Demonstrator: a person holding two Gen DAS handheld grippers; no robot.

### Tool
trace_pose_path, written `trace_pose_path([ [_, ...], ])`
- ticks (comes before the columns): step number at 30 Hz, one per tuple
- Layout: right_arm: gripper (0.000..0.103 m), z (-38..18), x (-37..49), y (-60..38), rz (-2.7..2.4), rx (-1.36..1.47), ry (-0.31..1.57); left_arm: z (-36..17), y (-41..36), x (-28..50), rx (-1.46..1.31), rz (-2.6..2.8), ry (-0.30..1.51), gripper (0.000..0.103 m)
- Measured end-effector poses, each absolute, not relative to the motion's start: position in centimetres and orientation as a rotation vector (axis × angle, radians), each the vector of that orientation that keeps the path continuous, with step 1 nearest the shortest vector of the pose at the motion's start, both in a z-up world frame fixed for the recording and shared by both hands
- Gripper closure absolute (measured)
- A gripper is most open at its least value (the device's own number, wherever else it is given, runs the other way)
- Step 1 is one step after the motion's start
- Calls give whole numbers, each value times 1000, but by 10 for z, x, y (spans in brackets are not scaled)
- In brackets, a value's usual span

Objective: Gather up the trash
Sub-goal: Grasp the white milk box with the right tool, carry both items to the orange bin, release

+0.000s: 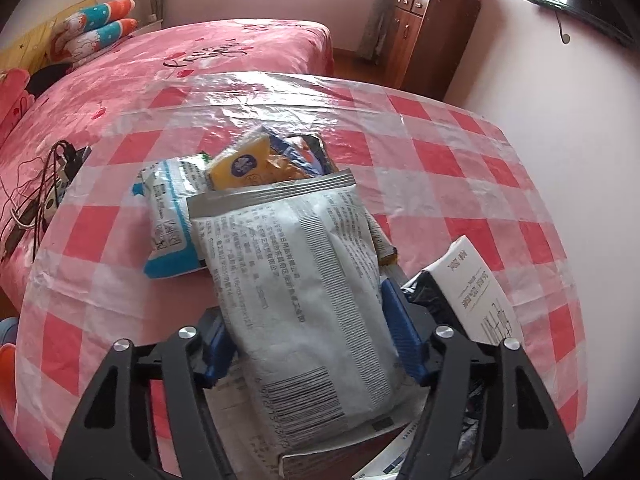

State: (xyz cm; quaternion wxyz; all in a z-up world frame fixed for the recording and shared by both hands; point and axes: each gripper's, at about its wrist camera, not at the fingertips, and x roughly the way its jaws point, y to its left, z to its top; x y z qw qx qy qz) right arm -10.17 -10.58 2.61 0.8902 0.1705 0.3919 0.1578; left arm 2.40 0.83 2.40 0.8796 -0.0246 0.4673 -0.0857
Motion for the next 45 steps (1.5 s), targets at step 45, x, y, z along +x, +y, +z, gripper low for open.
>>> trace_pose_path([
  [45,35,26,-95,-76,244,210,837,42,201,-86,-205,-64,879,48],
])
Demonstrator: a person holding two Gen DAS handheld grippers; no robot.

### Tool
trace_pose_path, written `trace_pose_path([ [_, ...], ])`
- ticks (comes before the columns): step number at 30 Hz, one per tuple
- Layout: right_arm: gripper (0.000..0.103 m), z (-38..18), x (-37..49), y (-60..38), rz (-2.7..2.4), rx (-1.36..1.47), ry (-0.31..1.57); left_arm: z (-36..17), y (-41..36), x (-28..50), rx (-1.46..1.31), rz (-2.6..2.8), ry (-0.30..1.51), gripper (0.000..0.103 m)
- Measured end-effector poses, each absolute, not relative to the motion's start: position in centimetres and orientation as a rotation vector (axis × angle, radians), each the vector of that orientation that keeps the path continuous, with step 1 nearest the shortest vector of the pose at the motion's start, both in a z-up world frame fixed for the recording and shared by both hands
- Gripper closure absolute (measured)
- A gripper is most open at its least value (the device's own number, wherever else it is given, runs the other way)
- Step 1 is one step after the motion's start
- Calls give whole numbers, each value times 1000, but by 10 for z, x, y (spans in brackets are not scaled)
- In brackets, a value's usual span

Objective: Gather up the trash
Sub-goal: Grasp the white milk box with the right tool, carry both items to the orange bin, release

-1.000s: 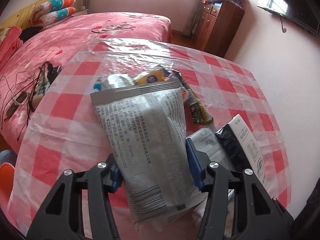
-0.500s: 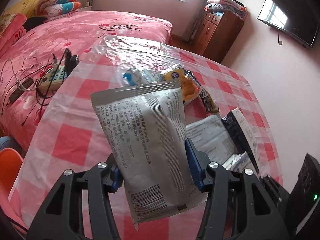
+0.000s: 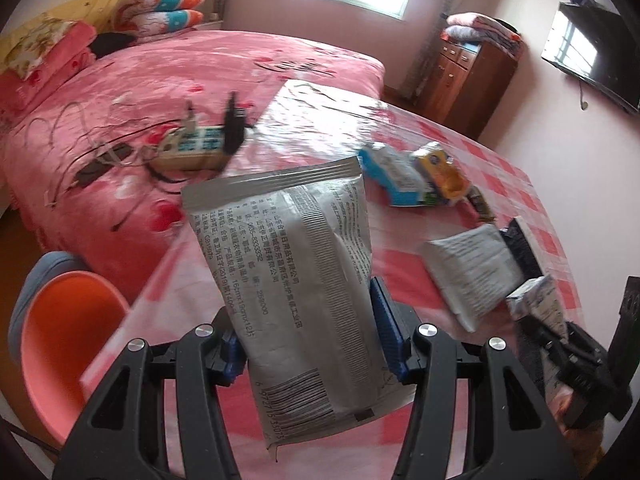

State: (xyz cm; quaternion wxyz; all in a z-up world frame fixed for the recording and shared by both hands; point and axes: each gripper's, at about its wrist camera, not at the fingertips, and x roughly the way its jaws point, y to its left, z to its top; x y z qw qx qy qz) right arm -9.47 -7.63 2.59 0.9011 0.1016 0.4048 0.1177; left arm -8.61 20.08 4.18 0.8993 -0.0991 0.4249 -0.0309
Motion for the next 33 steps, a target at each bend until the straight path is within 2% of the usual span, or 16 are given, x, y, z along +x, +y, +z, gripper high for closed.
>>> trace_pose_path([
  [14,36,59,-84,9,431,178,869,36,312,-130,-294,121,846,48],
  [23,36,73,-72,102,649,148,920,11,383,-157,-393,245,864,48],
  [33,37,84,-62,208,826,89,941,-19,429,-177,-481,317,892,47],
])
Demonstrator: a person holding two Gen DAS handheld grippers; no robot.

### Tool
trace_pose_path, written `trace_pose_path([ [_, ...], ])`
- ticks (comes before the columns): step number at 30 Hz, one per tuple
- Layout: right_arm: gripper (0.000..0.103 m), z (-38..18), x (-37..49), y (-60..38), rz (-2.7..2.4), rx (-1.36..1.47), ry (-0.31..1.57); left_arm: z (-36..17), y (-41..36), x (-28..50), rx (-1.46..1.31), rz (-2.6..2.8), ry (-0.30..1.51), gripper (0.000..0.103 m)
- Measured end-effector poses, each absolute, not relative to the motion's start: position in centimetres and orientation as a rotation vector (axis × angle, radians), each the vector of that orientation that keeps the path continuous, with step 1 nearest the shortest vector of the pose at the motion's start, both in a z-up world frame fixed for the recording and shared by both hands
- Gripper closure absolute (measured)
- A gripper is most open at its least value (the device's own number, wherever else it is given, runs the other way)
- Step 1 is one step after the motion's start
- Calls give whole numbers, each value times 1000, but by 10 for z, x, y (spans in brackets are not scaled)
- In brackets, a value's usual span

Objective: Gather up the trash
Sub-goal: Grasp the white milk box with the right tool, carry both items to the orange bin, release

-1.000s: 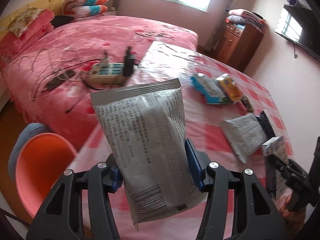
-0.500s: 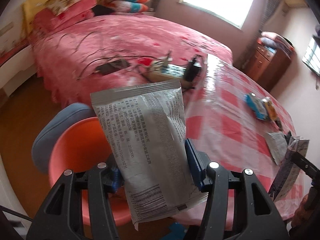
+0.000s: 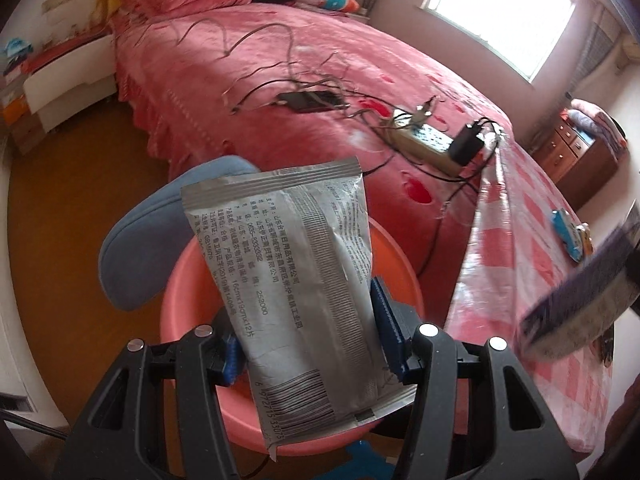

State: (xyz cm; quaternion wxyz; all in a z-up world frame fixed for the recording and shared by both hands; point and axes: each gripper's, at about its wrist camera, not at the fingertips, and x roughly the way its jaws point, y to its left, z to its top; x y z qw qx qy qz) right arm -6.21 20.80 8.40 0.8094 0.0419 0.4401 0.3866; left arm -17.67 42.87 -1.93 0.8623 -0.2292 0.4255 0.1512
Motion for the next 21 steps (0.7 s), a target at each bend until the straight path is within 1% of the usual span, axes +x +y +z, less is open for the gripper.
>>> trace_pose_path([
  [5,37,89,-52,253,900,99,942,-39,443,-183,-521,335,917,45],
  [7,38,87,-47,269,929,115,956,-48,448,-184,-534,349,935,40],
  [9,38,83,-46,280,969,143,978,-54,451,-185,-541,361,949,29],
  [10,36,79,-44,286,987,152,996,-56,452,-185,-539,369,955,27],
  [11,24,73,-42,292,974,145,1014,-57,453,-186,-536,375,957,23],
  [12,12,67,-40,295,939,138,1023,-57,454,-186,-530,381,957,22],
  [16,11,52,-36,282,888,189,1058,-52,457,-187,-507,389,932,20],
  [21,11,49,-37,244,769,176,1006,-46,455,-185,-499,374,885,18],
])
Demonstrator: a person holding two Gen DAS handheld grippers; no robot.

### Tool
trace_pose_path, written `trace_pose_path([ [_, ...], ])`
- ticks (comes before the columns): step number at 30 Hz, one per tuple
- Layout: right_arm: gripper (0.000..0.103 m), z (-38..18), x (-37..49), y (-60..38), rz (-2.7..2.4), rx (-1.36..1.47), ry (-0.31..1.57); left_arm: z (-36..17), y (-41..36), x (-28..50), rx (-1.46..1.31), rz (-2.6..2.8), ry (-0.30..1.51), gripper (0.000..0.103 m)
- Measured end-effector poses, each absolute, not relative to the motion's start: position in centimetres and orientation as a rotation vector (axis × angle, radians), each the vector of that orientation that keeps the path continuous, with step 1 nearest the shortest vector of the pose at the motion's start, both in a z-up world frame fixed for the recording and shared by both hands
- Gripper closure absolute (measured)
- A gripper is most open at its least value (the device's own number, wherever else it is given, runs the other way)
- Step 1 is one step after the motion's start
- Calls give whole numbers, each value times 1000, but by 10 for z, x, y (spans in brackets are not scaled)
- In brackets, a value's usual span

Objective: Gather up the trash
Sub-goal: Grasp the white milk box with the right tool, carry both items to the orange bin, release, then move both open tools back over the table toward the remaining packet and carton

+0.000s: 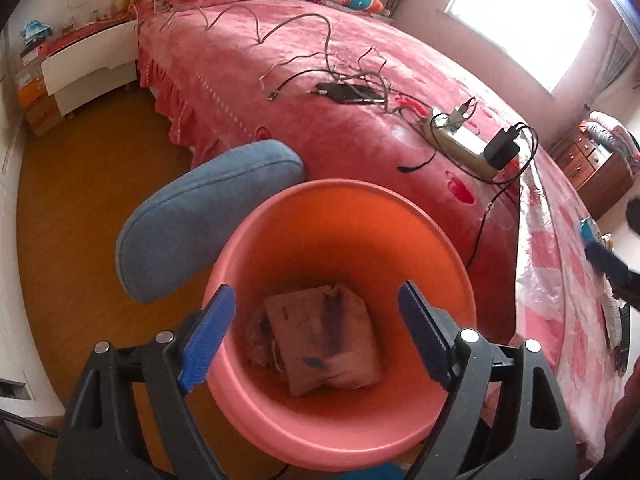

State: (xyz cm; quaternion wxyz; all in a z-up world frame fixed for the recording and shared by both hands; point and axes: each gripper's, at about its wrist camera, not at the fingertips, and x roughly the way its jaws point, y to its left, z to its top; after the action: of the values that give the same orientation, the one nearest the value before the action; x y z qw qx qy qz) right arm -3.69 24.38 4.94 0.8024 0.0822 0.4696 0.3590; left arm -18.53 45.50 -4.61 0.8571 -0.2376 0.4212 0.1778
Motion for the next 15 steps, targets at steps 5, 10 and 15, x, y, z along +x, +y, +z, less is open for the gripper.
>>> trace_pose_path([
  [5,11,55,-48,214,641,83,901,-41,444,-178,-498,340,877,16],
  [10,11,58,-57,185,534,28,837,-32,429,-169,-517,278,864,15],
  [15,11,60,-61,163,470,17,806,-18,413,-161,-501,226,849,14],
])
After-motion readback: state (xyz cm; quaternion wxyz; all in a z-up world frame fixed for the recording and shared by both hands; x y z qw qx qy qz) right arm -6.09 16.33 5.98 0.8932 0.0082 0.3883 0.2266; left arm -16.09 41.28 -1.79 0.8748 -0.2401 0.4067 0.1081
